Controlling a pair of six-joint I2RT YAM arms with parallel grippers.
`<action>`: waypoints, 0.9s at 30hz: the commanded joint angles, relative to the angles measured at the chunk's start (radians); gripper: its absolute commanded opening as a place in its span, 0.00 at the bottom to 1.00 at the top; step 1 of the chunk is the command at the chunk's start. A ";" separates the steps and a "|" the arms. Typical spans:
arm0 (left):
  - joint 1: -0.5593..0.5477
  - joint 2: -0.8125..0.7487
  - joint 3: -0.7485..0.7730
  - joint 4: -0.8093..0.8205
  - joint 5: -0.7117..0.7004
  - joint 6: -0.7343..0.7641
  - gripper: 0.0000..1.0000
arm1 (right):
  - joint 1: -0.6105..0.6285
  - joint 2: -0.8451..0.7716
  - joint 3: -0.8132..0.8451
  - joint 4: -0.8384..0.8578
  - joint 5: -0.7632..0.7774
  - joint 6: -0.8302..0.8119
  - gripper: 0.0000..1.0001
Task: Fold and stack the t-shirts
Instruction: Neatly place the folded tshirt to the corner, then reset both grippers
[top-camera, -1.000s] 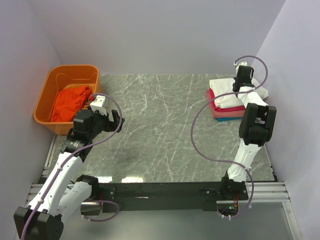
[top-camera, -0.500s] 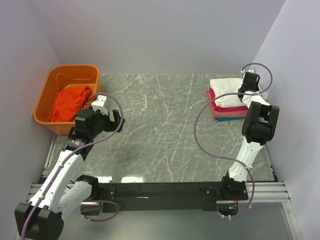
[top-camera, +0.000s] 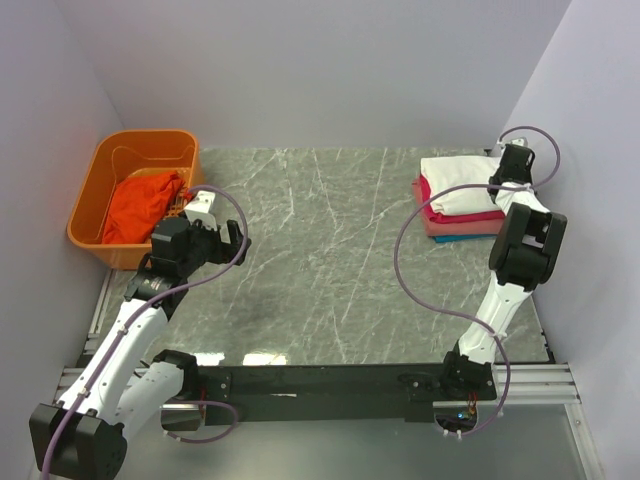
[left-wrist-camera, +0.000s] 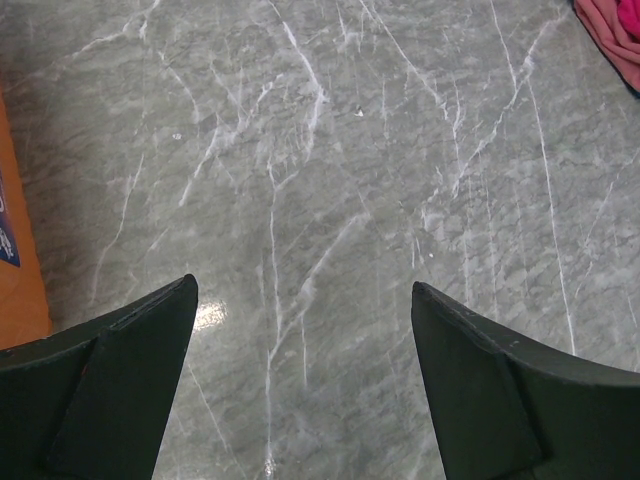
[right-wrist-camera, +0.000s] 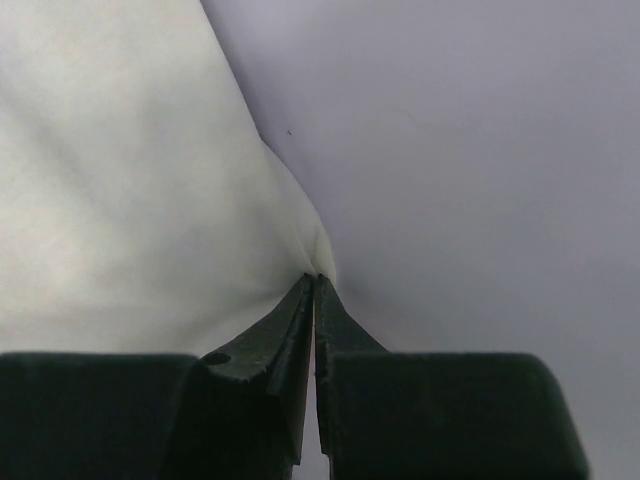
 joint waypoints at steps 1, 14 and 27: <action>-0.006 -0.002 0.000 0.010 -0.003 0.015 0.93 | -0.031 -0.002 -0.005 0.012 0.001 0.004 0.10; -0.010 -0.031 0.001 0.006 -0.037 0.014 0.94 | 0.004 -0.204 -0.070 -0.105 -0.196 0.045 0.11; 0.016 -0.186 -0.005 0.079 -0.117 -0.120 0.99 | 0.144 -0.795 -0.369 -0.355 -0.838 0.129 0.52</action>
